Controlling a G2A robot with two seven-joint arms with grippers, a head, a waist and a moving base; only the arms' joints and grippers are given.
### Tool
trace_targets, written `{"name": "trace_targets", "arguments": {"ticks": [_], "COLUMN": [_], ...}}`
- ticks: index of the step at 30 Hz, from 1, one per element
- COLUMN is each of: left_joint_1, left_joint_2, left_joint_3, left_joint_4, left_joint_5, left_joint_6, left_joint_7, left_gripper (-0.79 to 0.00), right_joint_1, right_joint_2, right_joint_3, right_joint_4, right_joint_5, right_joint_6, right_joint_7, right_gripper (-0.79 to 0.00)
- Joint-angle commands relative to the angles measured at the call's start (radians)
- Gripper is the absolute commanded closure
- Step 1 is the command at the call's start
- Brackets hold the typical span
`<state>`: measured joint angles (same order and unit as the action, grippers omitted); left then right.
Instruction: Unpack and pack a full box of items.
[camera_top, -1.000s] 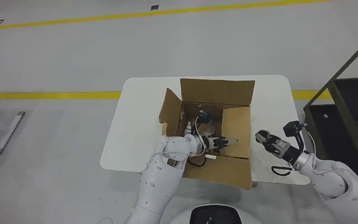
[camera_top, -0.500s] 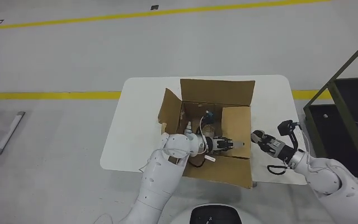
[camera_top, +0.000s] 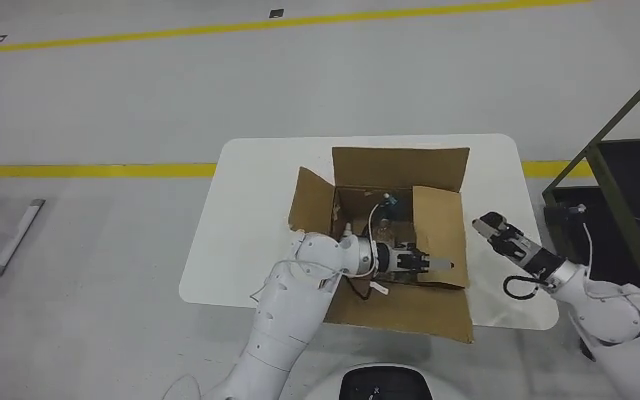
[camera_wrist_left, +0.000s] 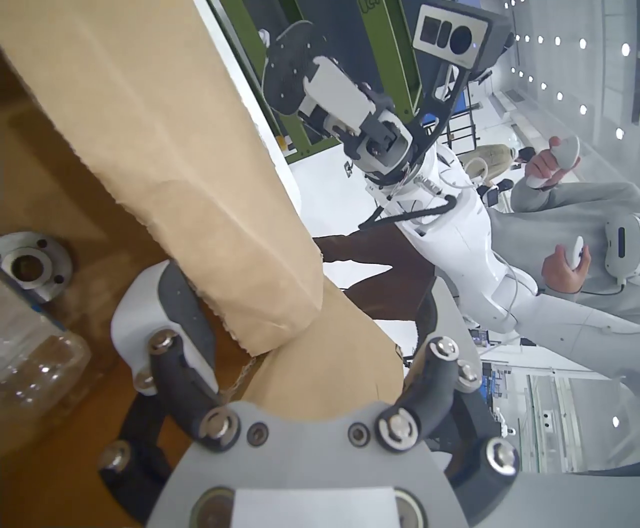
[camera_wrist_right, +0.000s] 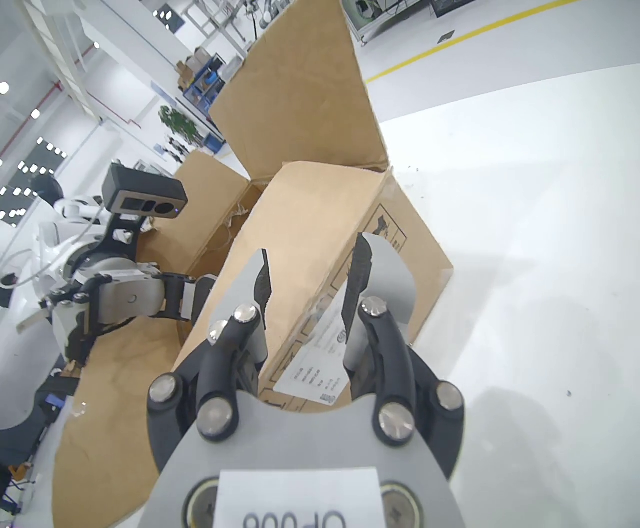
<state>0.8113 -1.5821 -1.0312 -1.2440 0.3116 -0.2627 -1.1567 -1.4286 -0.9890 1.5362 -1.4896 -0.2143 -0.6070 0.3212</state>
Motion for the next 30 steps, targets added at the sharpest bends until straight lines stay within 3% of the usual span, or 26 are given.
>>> {"name": "trace_targets", "arguments": {"ticks": [1,9,19,30], "left_joint_1": [-0.01,-0.062,-0.138,-0.185], "left_joint_2": [-0.003,-0.016,-0.04,-0.077], "left_joint_3": [0.017,0.079,0.195,0.323], "left_joint_4": [-0.007,-0.005,0.029,0.098], "left_joint_5": [-0.02,-0.102,-0.044,-0.058], "left_joint_6": [-0.011,-0.049,-0.075,-0.1], "left_joint_7": [0.006,0.033,0.116,0.14], "left_gripper": [-0.785,-0.785,-0.785,-0.785], "right_joint_1": [-0.007,-0.029,-0.049,-0.054], "right_joint_2": [0.003,0.01,0.024,0.04], "right_joint_3": [0.025,0.08,0.155,0.257], "right_joint_4": [-0.005,-0.003,-0.044,-0.149], "right_joint_5": [0.057,0.2,0.333,0.234], "right_joint_6": [-0.003,-0.009,0.01,0.098], "right_joint_7": [0.029,0.117,0.26,0.293], "right_gripper": [-0.36,-0.372,-0.388,-0.385]}}
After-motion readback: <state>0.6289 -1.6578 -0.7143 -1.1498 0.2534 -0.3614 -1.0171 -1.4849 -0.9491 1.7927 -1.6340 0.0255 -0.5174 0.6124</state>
